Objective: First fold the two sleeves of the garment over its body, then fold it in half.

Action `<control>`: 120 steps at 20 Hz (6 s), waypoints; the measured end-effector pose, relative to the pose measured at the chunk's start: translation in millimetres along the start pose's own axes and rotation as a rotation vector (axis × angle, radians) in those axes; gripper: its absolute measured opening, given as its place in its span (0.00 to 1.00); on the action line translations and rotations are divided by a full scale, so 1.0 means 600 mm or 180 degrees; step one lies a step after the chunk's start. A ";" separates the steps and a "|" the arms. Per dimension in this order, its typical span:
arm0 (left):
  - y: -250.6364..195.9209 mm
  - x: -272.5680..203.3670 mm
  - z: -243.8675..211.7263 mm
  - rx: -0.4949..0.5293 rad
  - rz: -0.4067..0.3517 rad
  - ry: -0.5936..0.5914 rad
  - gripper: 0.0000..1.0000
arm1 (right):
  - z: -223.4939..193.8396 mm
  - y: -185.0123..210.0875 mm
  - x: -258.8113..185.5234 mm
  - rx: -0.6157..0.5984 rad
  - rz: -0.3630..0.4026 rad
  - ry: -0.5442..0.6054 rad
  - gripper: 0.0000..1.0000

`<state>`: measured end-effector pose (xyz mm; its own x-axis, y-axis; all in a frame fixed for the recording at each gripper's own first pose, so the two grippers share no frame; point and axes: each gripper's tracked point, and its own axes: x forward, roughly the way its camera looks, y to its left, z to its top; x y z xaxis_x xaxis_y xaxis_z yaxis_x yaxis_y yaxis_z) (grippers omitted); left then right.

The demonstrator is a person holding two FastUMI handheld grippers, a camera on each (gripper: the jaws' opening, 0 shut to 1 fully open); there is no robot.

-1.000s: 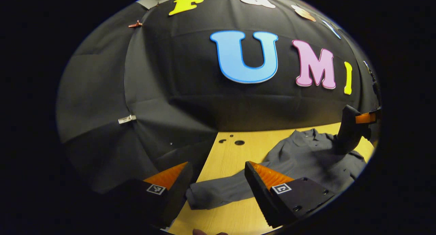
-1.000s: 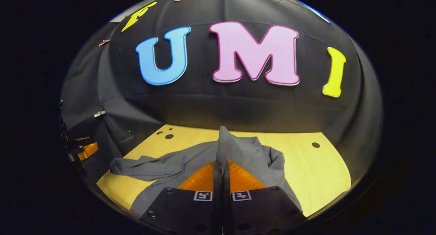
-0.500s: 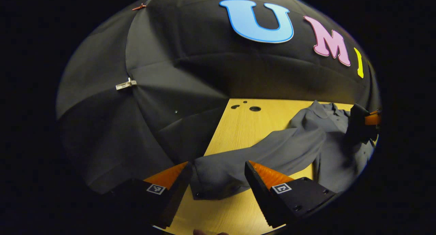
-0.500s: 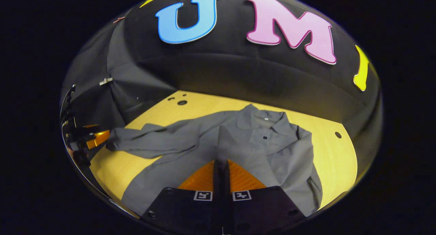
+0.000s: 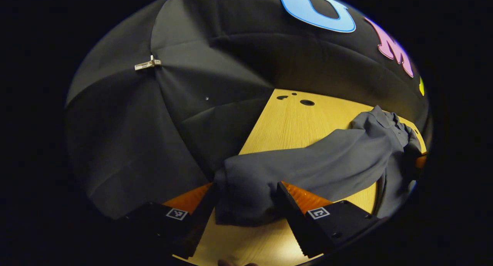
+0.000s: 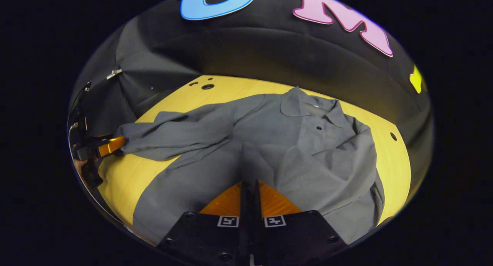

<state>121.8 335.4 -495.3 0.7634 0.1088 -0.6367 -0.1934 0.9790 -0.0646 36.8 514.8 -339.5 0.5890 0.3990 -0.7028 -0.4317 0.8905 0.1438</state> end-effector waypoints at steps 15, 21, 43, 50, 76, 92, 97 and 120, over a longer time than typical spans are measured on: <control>-0.037 0.006 -0.010 0.0291 -0.0362 0.0002 0.31 | -0.007 0.057 -0.106 0.0536 0.0494 -0.0159 0.80; -0.046 -0.021 0.041 0.0357 -0.0363 -0.0180 0.07 | -0.035 -0.100 -0.160 0.0812 -0.0002 -0.0275 0.80; -0.514 -0.347 0.278 0.0114 -0.1293 -0.1056 0.07 | -0.120 -0.412 -0.293 0.0973 -0.0402 -0.0649 0.99; -0.710 -0.391 0.238 0.0413 -0.1707 -0.0882 0.07 | -0.159 -0.483 -0.317 0.1255 -0.0521 -0.0663 0.99; -1.023 -0.399 -0.082 0.1166 -0.2597 0.0190 0.55 | -0.297 -0.583 -0.321 0.1467 -0.0462 -0.0263 0.99; -0.674 -0.441 -0.109 0.0919 -0.1951 0.0197 0.96 | -0.356 -0.441 -0.349 0.1300 -0.0296 0.0062 0.99; -0.525 -0.412 -0.136 0.0711 -0.1394 0.0332 0.96 | -0.369 -0.412 -0.340 0.1254 -0.0338 0.0180 0.99; -0.456 -0.336 -0.242 0.1086 -0.1232 0.0539 0.61 | -0.416 -0.360 -0.282 0.0888 -0.0266 0.0774 0.54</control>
<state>-68.8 20.6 -460.7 0.6237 -0.2726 -0.7326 0.3148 0.9455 -0.0838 -140.3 200.5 -425.3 0.4204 0.2887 -0.8602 -0.1665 0.9565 0.2397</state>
